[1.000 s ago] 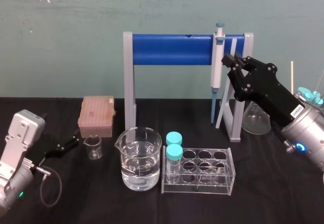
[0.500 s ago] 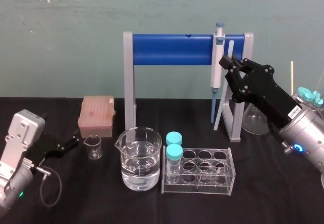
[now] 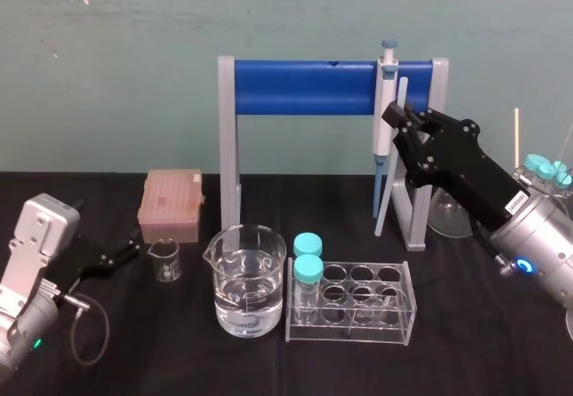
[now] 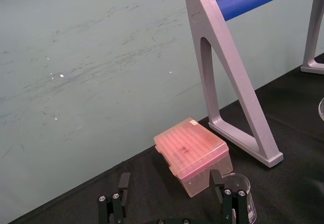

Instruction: Pick up the stirring rod with one hand, then place it down.

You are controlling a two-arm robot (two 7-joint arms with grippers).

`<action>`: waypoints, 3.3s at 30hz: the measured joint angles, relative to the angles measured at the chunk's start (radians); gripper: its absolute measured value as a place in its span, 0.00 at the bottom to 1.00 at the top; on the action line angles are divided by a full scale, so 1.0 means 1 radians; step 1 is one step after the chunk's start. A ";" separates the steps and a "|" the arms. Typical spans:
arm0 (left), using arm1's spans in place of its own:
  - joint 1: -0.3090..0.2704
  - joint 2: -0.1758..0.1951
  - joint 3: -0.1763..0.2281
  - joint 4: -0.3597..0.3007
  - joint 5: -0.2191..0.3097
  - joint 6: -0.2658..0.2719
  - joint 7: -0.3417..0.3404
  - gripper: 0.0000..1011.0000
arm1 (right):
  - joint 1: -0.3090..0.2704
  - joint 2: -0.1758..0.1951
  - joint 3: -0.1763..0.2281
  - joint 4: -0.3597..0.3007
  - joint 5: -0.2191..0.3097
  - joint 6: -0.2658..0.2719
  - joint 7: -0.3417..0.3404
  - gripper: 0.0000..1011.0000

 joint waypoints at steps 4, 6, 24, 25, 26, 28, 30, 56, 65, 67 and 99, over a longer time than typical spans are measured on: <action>0.000 0.000 0.000 0.000 0.000 0.000 0.000 0.99 | -0.001 0.002 0.000 -0.002 0.000 0.001 0.000 0.07; 0.000 0.000 0.000 0.000 0.000 0.000 0.000 0.99 | -0.001 0.001 0.000 -0.002 0.001 0.001 0.000 0.07; 0.000 0.000 0.000 0.000 0.000 0.000 0.000 0.99 | 0.005 0.004 -0.009 0.005 0.009 0.006 0.005 0.07; 0.000 0.000 0.000 0.000 0.000 0.000 0.000 0.99 | 0.005 0.004 -0.009 0.005 0.010 0.006 0.005 0.07; 0.000 0.000 0.000 0.000 0.000 0.000 0.000 0.99 | 0.005 0.004 -0.009 0.005 0.010 0.006 0.005 0.07; 0.000 0.000 0.000 0.000 0.000 0.000 0.000 0.99 | 0.005 0.005 -0.009 0.006 0.010 0.006 0.005 0.07; 0.000 0.000 0.000 0.000 0.000 0.000 0.000 0.99 | 0.004 0.005 -0.009 0.006 0.010 0.007 0.005 0.07; 0.000 0.000 0.000 0.000 0.000 0.000 0.000 0.99 | 0.015 0.009 -0.050 0.104 0.026 -0.031 0.083 0.07; 0.000 0.000 0.000 0.000 0.000 0.000 0.000 0.99 | 0.029 -0.011 -0.074 0.188 0.020 -0.047 0.107 0.07; 0.000 0.000 0.000 0.000 0.000 0.000 0.000 0.99 | 0.031 -0.013 -0.078 0.199 0.020 -0.043 0.108 0.07; 0.000 0.000 0.000 0.000 0.000 0.000 0.000 0.99 | 0.050 -0.039 -0.119 0.320 -0.027 -0.029 0.109 0.07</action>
